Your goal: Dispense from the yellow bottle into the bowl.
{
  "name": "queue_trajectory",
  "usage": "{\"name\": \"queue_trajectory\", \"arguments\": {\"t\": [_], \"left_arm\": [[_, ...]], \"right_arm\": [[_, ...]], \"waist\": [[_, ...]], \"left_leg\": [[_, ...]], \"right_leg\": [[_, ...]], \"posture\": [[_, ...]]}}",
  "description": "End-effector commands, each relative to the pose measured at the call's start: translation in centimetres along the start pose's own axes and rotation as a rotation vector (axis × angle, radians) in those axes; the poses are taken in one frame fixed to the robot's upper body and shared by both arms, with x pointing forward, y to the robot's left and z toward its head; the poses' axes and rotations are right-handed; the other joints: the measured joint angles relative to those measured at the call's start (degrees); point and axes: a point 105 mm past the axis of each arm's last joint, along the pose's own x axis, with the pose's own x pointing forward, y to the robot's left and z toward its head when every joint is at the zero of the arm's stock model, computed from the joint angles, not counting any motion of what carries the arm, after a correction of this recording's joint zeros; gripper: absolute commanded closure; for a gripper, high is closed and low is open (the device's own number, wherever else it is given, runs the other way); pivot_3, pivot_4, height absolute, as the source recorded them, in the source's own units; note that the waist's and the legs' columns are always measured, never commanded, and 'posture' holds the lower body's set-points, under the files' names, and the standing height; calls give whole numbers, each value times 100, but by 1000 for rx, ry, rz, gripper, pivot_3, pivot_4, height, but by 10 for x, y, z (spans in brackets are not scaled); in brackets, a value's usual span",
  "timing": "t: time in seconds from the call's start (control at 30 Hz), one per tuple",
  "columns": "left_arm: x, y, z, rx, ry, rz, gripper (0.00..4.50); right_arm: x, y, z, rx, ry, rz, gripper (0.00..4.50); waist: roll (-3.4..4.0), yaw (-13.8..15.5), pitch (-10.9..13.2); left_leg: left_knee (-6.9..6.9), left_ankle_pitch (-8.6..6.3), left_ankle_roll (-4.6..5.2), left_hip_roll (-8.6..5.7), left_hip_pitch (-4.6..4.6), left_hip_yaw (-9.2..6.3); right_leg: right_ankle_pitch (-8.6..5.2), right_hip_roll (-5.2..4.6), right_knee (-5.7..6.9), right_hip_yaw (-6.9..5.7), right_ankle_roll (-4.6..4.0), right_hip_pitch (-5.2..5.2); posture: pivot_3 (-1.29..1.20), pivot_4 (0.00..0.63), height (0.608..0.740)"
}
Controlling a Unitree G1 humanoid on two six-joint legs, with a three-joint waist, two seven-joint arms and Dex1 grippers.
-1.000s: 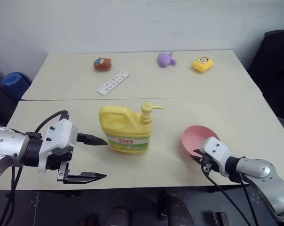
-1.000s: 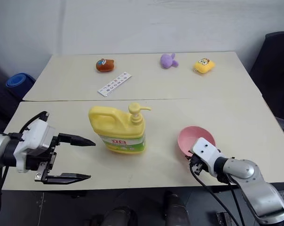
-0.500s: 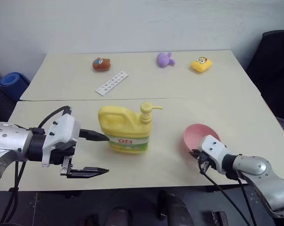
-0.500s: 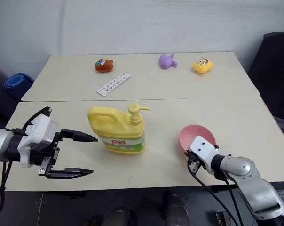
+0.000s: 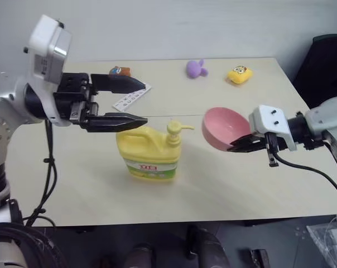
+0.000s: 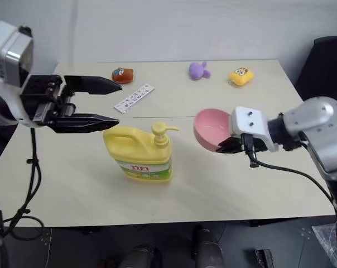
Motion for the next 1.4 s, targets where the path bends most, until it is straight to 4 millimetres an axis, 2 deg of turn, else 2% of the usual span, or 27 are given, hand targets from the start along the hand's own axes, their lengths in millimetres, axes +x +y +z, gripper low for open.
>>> {"name": "queue_trajectory", "arguments": {"t": [0.03, 0.17, 0.33, 0.63, 0.97, 1.2, 1.4], "left_arm": [[10, 2, -4, 40, 39, -50, 1988], [16, 1, -11, 53, 61, -91, 3129], [21, 1, -20, 92, 98, -96, 4436], [33, 1, -18, 132, 71, -110, 4436], [39, 5, -39, 200, 153, -126, 4436], [47, 15, -32, 258, 125, -91, 4436], [48, 18, -23, 237, 85, -85, 4436]], "right_arm": [[1, -15, 12, -103, 34, 34, 4500], [4, -20, 25, -180, 51, 93, 4500], [0, -20, 43, -243, 51, 124, 4500], [-12, -5, 58, -292, 37, 191, 4500], [-17, 16, 61, -302, 28, 263, 4500], [-12, 22, 60, -298, 23, 296, 4500], [-9, 24, 58, -300, 29, 304, 4500]], "waist": [[0, 1, 0], [0, 18, 0], [1, 21, 1], [0, 32, 1], [0, 33, 1], [0, 41, 1], [0, 34, 1]], "left_leg": [[0, 0, -1, -1, -2, 3], [22, 2, -6, 0, -89, 2], [26, 3, -8, 0, -101, -6], [52, 3, -8, 0, -102, -11], [55, 3, -8, 1, -101, -7], [61, 3, -8, 3, -102, -7], [62, 3, -8, 4, -102, -7]], "right_leg": [[0, 0, 2, 1, 0, -7], [0, 0, 19, -6, -1, -93], [-1, -5, 15, -20, -1, -96], [1, -11, 36, -19, -3, -92], [4, -12, 38, -17, -7, -92], [7, -11, 39, -18, -11, -92], [8, -11, 39, -19, -12, -93]], "posture": [[0, 150, 740], [0, 150, 740], [0, 150, 740], [0, 150, 740], [0, 150, 740], [0, 150, 740], [0, 150, 740]]}}
